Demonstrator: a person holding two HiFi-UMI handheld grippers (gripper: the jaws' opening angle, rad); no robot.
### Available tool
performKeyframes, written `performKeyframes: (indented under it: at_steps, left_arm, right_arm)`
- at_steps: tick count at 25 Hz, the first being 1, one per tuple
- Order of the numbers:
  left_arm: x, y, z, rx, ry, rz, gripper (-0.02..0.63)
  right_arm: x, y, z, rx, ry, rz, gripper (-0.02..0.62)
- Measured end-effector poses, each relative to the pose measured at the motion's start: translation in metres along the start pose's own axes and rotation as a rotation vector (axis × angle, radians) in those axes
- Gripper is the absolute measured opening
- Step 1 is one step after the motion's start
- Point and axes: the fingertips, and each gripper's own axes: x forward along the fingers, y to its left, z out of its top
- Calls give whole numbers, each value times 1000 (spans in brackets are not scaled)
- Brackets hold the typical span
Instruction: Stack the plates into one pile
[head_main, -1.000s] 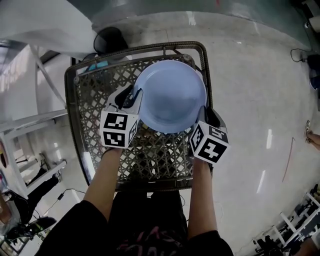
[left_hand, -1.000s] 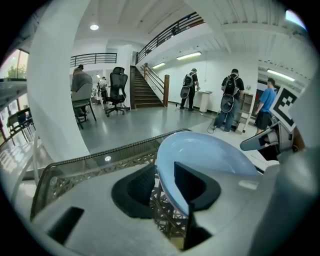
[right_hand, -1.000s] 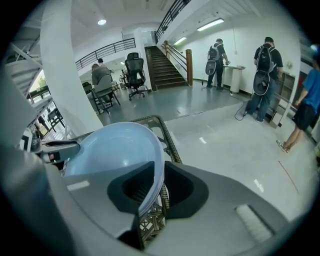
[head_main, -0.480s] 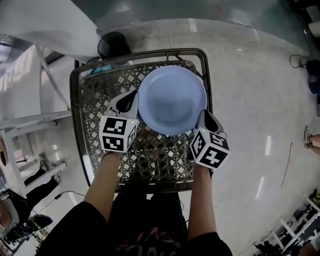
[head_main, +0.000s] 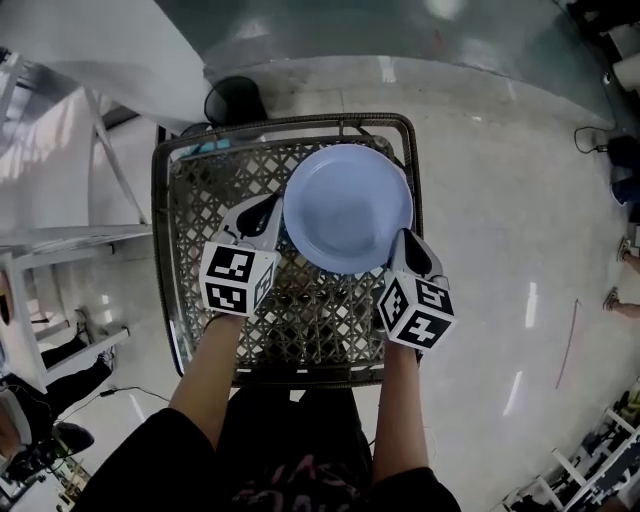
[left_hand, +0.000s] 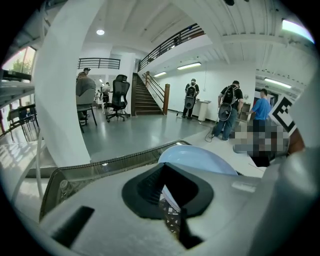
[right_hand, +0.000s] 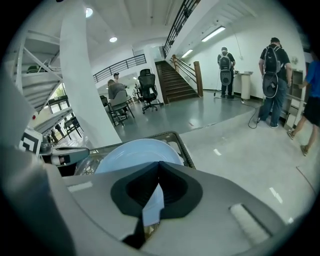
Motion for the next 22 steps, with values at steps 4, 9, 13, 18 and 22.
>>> performKeyframes:
  at_steps: [4,9,13,18,22]
  left_arm:
    - [-11,-3,9,-2,-24,-2,-2]
    - [-30,-6,24,4,-60,-2,-2]
    - [-48,-12,30,16,-84,-6,-1]
    - [-69,-23,33,17,-105,0,0]
    - [-87,-26,39,17,-133,16,0]
  right_arm:
    - [-9,8,10,-9,-35,20,9]
    - [-26,20,27,-26,-90,45,9]
    - [-41,28,37,-36,-132,60,9]
    - [-60,34,42,-49,-167,88,9]
    - [-74,43,45,-65,-194,114,9]
